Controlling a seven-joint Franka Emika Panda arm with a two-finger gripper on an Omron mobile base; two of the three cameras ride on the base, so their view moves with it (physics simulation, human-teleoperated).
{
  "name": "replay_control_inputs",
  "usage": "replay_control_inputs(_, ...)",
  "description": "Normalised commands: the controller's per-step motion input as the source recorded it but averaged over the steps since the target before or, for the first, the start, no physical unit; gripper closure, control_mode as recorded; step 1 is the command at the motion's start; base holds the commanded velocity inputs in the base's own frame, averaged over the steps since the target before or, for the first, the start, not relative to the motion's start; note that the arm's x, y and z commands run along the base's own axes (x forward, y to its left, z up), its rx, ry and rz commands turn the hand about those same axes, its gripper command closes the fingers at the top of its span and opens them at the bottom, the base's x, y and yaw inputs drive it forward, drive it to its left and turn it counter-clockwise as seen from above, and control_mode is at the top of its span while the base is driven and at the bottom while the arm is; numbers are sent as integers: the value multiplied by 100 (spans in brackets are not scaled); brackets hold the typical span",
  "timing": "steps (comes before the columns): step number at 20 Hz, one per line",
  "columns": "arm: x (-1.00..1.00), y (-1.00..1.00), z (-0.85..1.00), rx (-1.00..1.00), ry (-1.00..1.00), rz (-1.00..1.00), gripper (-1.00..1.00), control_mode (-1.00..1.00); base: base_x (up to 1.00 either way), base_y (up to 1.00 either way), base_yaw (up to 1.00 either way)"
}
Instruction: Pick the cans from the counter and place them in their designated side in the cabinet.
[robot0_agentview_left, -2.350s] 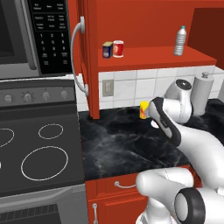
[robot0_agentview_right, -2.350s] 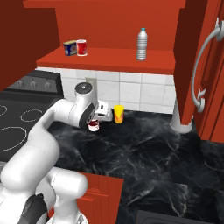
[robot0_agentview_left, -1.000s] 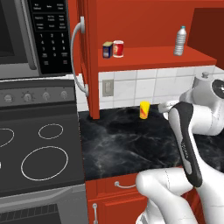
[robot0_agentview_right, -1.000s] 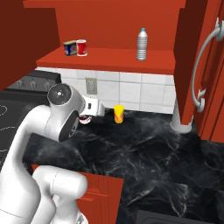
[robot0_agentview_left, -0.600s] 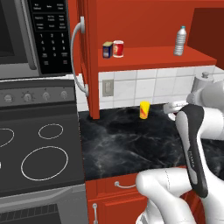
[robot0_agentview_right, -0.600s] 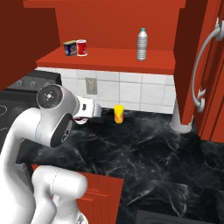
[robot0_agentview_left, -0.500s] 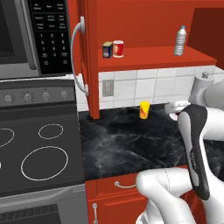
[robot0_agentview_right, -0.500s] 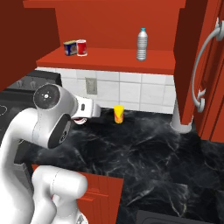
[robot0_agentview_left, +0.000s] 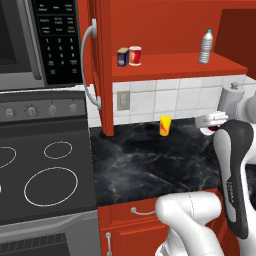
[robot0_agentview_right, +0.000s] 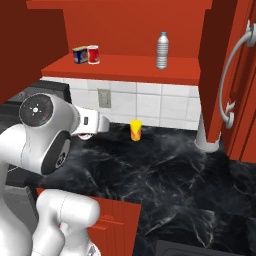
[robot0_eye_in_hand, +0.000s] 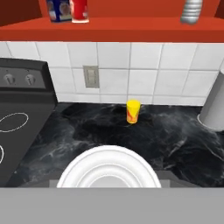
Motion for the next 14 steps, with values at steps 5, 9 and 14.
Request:
replay_control_inputs(5, -26, 7, 29, 0, -6, 0, 100, -100, 0, 0, 0)
replay_control_inputs(9, -28, 7, 30, 0, -7, 0, 100, -100, 0, 0, 0)
replay_control_inputs(14, -19, 4, 27, 0, -8, 0, 100, -100, 0, 0, 0)
